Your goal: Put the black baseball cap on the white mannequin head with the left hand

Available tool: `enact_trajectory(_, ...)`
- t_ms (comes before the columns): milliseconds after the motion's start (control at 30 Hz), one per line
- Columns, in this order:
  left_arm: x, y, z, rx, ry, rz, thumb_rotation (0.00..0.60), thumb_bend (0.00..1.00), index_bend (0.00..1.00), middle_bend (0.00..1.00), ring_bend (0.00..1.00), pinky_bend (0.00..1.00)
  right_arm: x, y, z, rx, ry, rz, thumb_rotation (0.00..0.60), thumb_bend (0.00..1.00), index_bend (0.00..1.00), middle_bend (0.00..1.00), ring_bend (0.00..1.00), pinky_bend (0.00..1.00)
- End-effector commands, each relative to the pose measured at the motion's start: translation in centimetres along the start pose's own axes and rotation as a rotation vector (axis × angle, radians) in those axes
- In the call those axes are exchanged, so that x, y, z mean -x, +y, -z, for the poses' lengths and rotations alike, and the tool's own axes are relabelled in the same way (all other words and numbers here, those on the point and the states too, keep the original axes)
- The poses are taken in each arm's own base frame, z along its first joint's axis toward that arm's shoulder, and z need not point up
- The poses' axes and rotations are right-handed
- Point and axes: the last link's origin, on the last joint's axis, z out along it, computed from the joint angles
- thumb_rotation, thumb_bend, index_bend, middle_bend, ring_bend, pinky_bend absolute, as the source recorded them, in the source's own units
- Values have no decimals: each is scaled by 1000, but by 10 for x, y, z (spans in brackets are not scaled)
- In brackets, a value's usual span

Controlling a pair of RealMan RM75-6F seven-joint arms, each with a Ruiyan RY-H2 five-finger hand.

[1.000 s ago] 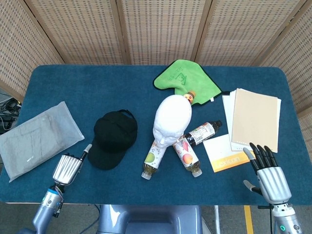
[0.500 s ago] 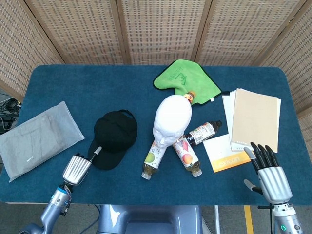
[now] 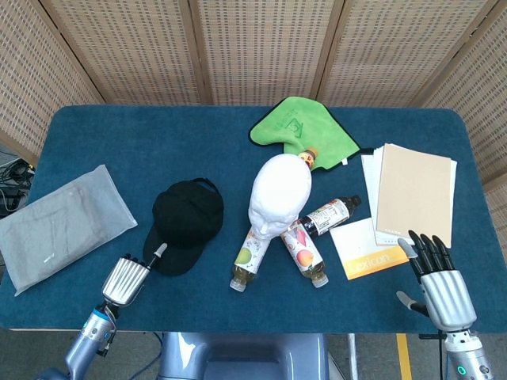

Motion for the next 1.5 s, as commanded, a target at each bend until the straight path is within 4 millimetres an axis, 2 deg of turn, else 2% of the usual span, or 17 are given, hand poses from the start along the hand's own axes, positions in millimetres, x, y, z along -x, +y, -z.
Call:
enact_trajectory(33, 0, 0, 0, 0, 0, -1, 600, 448, 107, 922, 865, 788, 0, 0, 0, -1, 2, -2, 600, 38, 87, 0, 0, 0)
enact_trajectory(533, 6, 7, -20, 20, 11, -32, 600, 435, 105, 922, 865, 788, 0, 1, -1, 1, 4, -7, 600, 39, 82, 0, 0, 0)
enact_trajectory(733, 9, 10, -22, 32, 10, -35, 600, 435, 108, 922, 865, 788, 1, 1, -1, 1, 3, -9, 600, 38, 82, 0, 0, 0)
enact_trajectory(1167, 9, 15, -35, 9, 69, -66, 600, 435, 316, 922, 865, 788, 1, 1, -1, -1, 5, -10, 600, 38, 82, 0, 0, 0)
enact_trajectory(1500, 14, 16, -43, -9, 81, -102, 600, 435, 313, 922, 865, 788, 1, 1, -1, 0, 6, -9, 600, 39, 82, 0, 0, 0)
